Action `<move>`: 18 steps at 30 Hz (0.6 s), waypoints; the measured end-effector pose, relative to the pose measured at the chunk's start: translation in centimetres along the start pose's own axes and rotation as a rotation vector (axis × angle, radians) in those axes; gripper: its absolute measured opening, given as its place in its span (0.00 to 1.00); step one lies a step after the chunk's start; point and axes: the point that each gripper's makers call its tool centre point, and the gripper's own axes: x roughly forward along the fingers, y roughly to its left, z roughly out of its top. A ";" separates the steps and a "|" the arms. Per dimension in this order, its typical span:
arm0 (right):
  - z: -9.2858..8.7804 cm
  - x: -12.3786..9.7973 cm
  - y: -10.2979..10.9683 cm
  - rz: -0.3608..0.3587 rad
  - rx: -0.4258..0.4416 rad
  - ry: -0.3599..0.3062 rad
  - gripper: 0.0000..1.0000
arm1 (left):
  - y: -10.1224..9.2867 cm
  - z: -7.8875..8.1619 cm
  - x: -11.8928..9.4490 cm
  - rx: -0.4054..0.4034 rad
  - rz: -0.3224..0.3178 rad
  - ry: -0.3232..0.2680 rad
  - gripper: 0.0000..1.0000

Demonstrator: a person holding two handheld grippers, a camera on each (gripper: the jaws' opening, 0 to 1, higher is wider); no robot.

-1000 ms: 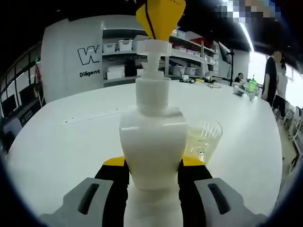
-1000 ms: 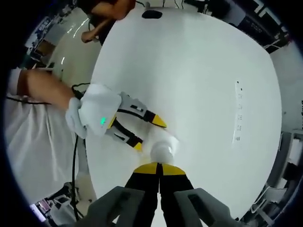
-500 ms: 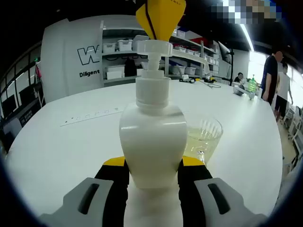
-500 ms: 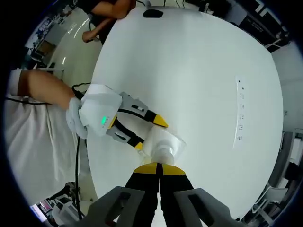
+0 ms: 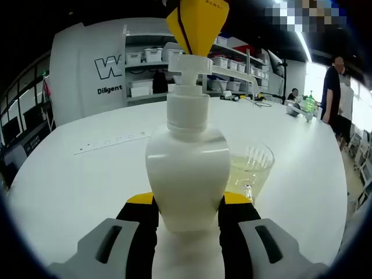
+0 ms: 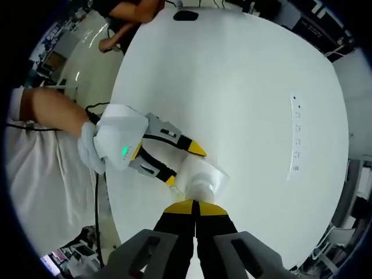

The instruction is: Hold the bottle steady, press the pump all the way down and release, and repeat the specified number of times to dispense into the cup

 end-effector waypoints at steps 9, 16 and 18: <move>-0.1 -0.3 0.0 0.005 0.080 -0.038 0.00 | 0.0 -0.1 0.1 -0.002 -0.004 0.000 0.39; -0.1 -0.5 -0.4 -0.016 0.035 -0.088 0.00 | 0.0 -0.1 0.2 0.005 -0.005 0.003 0.39; -0.1 -0.6 -0.5 -0.017 0.035 -0.116 0.00 | 0.0 -0.1 0.1 0.002 -0.005 0.004 0.39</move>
